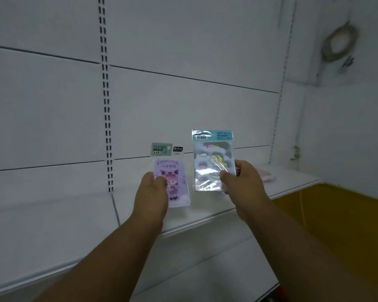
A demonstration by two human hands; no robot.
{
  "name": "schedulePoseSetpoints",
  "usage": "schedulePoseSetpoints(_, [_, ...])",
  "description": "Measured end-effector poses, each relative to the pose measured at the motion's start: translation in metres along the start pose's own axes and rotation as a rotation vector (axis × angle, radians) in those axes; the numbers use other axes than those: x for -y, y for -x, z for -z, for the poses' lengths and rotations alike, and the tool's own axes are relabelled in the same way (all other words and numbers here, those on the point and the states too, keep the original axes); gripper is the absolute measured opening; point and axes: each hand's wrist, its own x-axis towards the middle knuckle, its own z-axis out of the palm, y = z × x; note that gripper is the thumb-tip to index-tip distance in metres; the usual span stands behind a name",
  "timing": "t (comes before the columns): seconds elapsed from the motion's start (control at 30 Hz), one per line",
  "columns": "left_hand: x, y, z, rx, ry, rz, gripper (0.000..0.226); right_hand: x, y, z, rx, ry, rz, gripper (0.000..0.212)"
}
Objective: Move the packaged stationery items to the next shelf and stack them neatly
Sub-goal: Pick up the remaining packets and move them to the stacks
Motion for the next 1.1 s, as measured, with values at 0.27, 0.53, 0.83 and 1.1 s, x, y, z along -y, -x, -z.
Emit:
schedulePoseSetpoints(0.27, [0.025,-0.073,-0.137,0.254,-0.231,0.109,0.008,-0.033,-0.092,0.066,-0.017,0.017,0.056,0.022])
schedulePoseSetpoints(0.53, [0.064,-0.148,-0.195,0.271,-0.458,0.141,0.013,-0.068,-0.171,0.065,0.028,0.131,0.033,0.022])
schedulePoseSetpoints(0.83, [0.050,-0.181,-0.219,0.295,-0.905,-0.065,0.052,-0.103,-0.233,0.084,0.135,0.106,-0.064,0.019])
schedulePoseSetpoints(1.1, [0.043,-0.187,-0.333,0.277,-0.154,0.187,0.018,-0.130,-0.308,0.145,0.305,0.295,-0.014,0.012])
